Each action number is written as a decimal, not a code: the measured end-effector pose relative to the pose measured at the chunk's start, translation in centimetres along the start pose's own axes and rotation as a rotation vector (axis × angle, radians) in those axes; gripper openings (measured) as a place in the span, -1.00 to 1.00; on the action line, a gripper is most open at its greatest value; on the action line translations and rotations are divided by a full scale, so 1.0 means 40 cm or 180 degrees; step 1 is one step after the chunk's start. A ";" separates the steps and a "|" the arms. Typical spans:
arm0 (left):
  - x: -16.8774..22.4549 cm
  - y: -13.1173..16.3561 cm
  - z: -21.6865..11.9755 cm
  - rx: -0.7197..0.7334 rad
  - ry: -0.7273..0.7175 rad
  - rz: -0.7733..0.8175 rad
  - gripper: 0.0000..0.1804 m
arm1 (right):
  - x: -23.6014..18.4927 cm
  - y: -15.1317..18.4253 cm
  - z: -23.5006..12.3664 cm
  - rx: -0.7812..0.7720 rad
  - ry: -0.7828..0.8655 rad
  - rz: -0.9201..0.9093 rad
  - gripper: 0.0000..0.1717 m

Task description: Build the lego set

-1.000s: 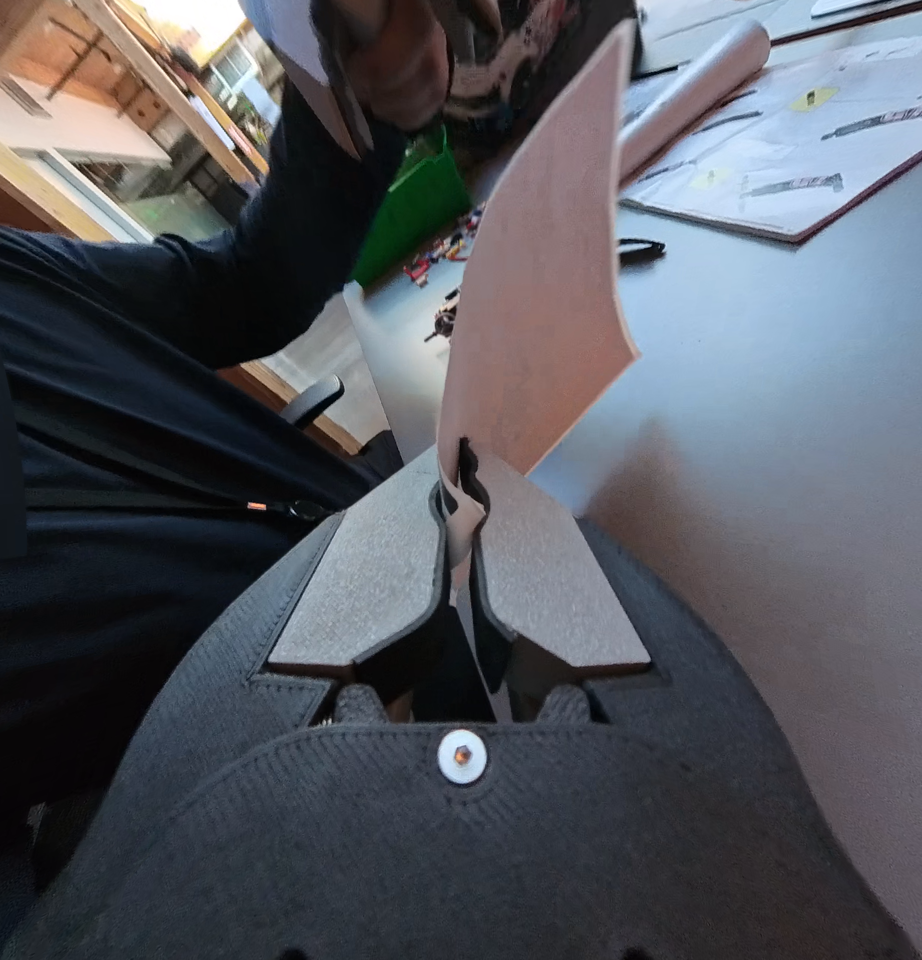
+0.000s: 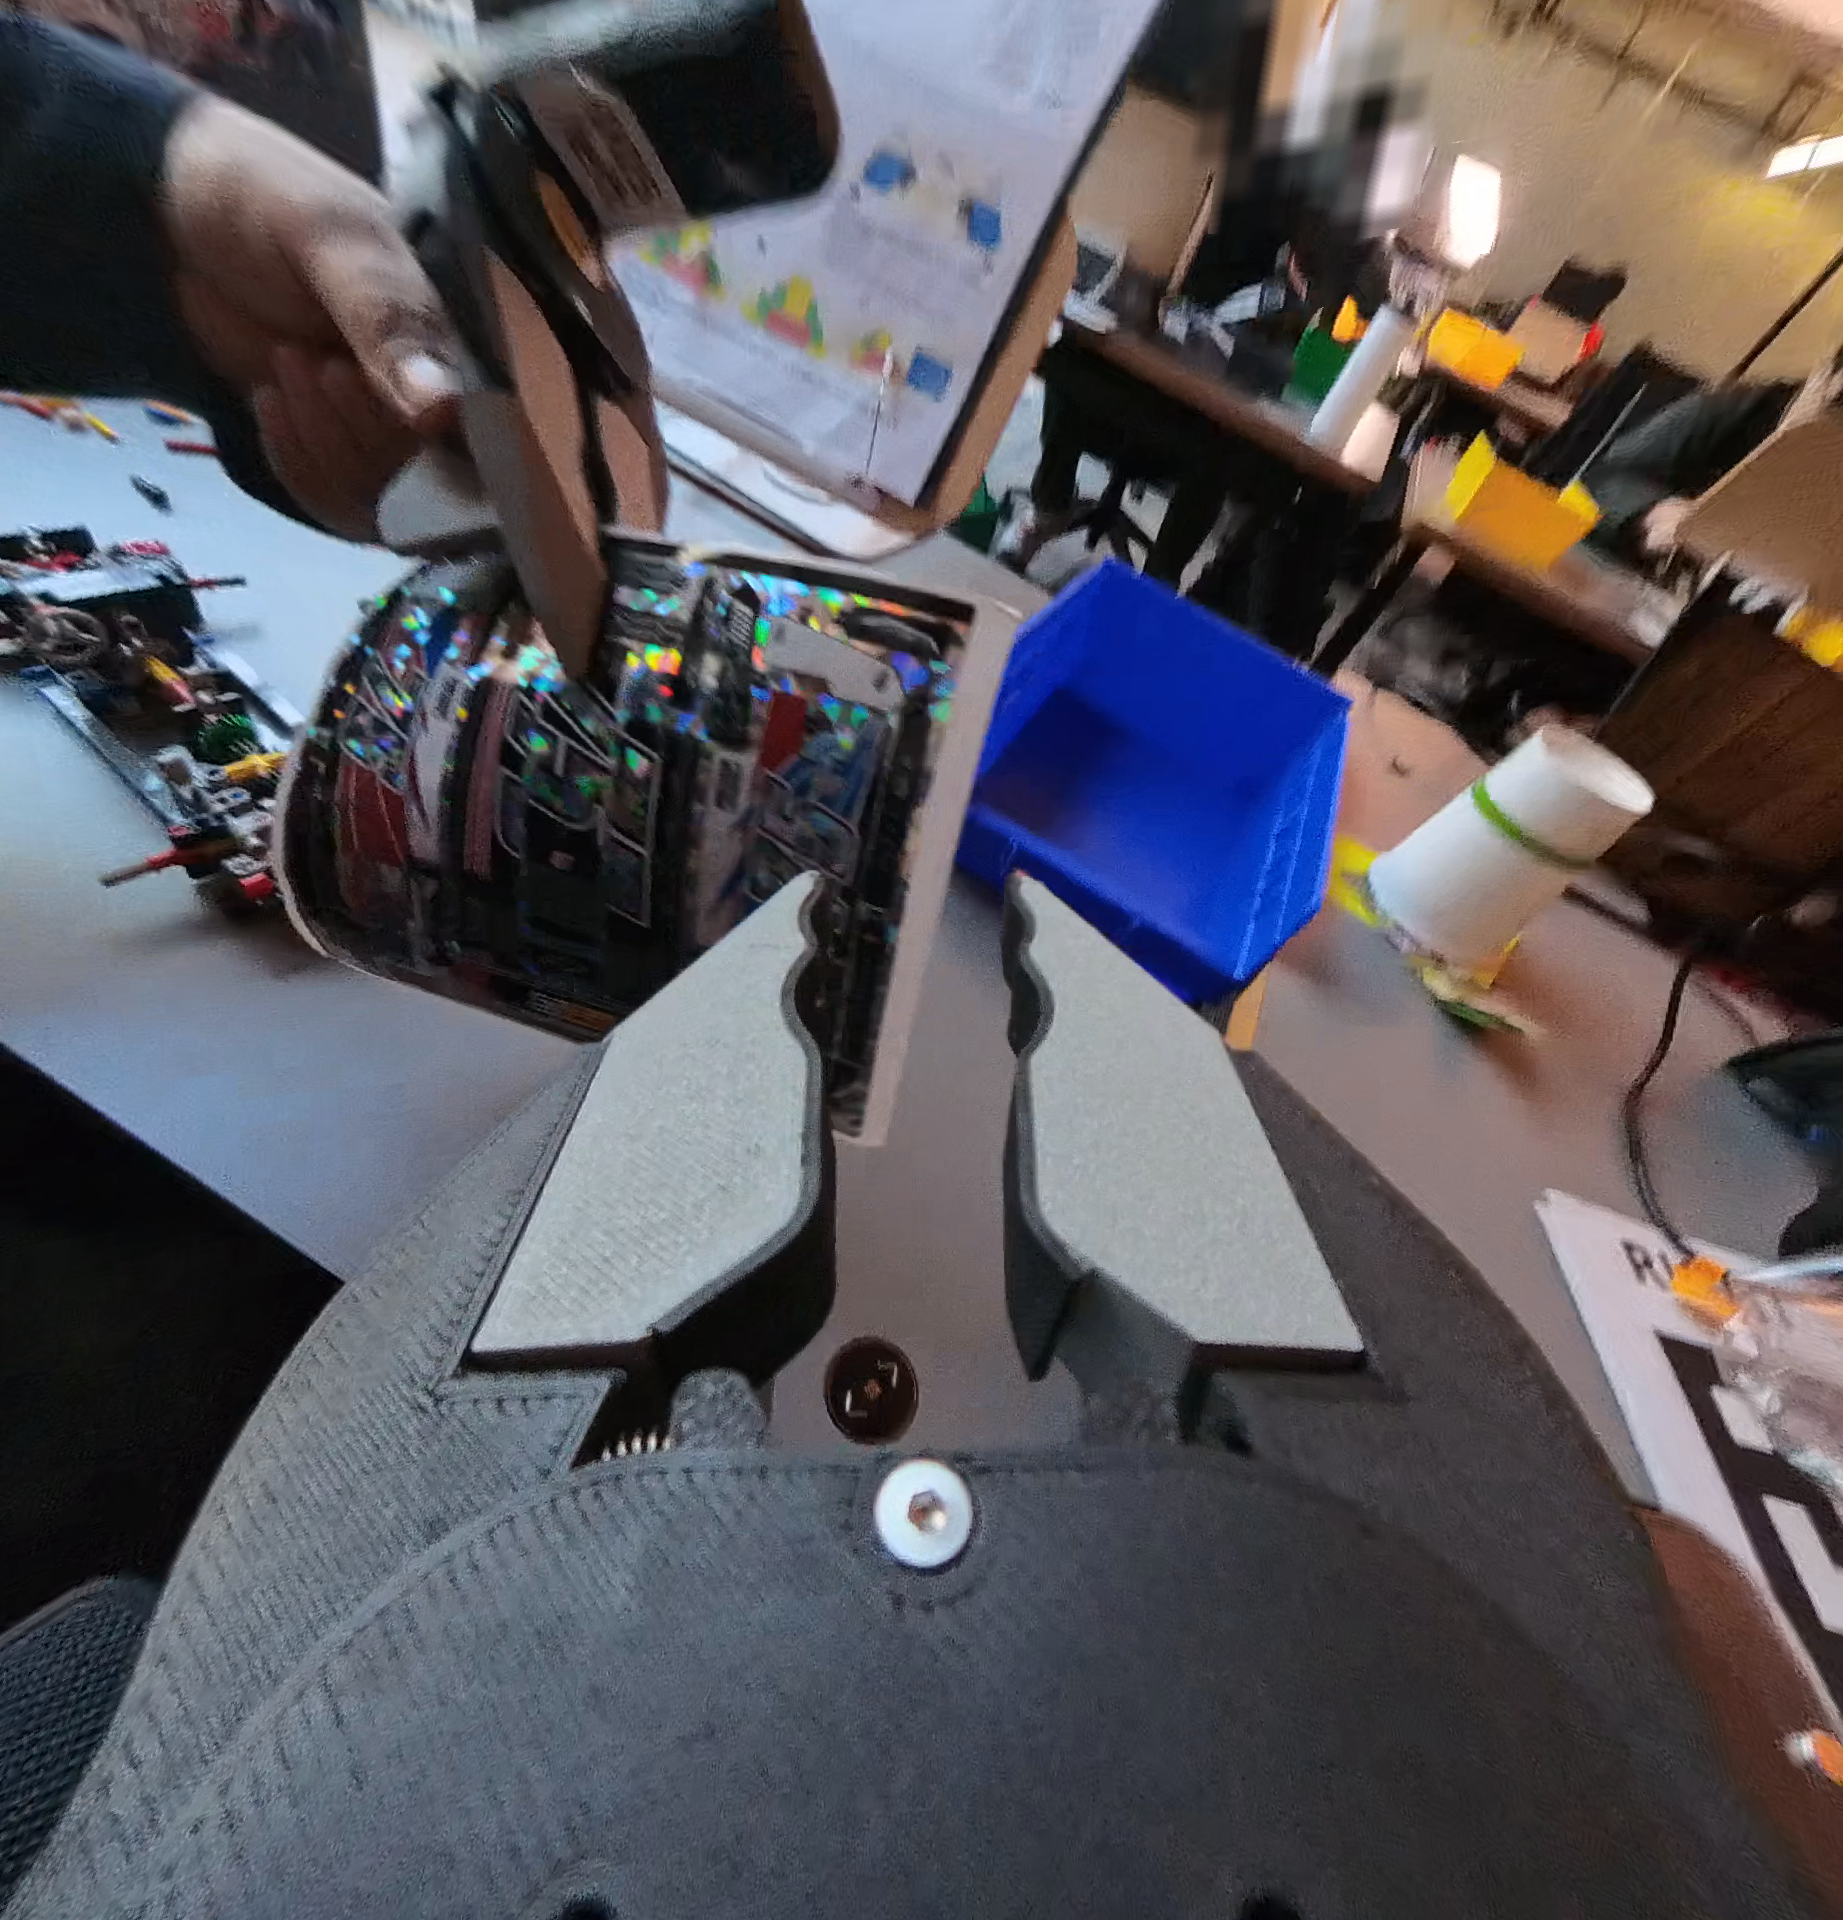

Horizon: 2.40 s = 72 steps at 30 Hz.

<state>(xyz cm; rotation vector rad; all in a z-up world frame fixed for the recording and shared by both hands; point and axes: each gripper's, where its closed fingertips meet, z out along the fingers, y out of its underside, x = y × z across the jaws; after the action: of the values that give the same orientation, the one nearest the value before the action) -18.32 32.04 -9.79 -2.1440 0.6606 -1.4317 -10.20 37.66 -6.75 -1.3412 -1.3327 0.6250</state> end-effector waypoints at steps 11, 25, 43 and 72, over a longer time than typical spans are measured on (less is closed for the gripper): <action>0.051 0.023 0.028 0.0110 0.0469 -0.0098 -1.00 | -0.068 0.034 0.054 -0.0343 -0.0387 0.0228 -0.36; 0.038 0.022 -0.077 0.0749 0.0626 -0.0209 -1.00 | -0.007 0.044 0.050 0.0007 -0.0662 0.1194 -0.42; 0.044 0.083 -0.186 0.1219 0.0231 0.0047 -1.00 | -0.082 -0.101 0.208 0.0260 -0.1042 0.1097 -0.25; -0.048 0.097 0.003 0.0251 -0.0616 0.0922 -1.00 | -0.142 0.003 0.129 0.0784 -0.2759 0.1490 -1.00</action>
<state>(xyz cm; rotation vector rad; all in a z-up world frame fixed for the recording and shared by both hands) -19.36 30.28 -13.60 -1.9982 0.7890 -1.0658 -16.15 34.12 -10.04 -1.2151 -1.5213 1.7775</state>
